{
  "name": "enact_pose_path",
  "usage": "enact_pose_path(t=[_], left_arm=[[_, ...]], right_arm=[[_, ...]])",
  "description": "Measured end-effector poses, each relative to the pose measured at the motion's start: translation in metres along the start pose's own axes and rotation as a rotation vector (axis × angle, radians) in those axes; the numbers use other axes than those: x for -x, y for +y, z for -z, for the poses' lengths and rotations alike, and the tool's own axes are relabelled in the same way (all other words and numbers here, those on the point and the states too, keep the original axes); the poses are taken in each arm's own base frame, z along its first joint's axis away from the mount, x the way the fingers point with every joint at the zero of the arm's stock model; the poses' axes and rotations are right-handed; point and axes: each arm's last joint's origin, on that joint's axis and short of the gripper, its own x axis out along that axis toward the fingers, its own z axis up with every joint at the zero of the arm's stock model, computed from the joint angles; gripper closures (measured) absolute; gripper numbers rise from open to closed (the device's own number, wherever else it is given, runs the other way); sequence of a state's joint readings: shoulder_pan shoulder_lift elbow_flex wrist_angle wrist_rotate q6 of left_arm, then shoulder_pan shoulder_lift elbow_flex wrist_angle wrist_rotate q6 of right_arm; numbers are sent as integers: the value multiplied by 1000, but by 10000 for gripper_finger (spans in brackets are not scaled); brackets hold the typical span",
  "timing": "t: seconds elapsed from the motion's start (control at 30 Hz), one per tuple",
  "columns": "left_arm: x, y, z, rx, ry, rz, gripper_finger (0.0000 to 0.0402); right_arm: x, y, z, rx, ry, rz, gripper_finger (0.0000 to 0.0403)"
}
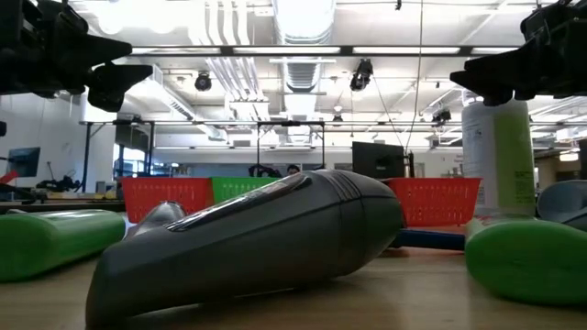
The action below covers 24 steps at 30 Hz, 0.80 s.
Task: Pick & Place Travel size toiletries
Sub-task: Put the black deodorant into the right red bin
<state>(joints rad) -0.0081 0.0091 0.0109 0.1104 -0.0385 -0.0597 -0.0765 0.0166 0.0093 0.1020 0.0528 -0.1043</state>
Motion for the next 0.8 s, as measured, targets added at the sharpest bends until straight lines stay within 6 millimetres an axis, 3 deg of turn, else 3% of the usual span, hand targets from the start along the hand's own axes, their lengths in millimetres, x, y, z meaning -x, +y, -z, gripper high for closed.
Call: enact_pose_path(t=[0.53,0.8], left_arm=[[0,0,0,0,0,0,135],[0,0,0,0,0,0,135]], right_arm=[[0,0,0,0,-1,0,176],[0,0,0,0,-1,0,163]])
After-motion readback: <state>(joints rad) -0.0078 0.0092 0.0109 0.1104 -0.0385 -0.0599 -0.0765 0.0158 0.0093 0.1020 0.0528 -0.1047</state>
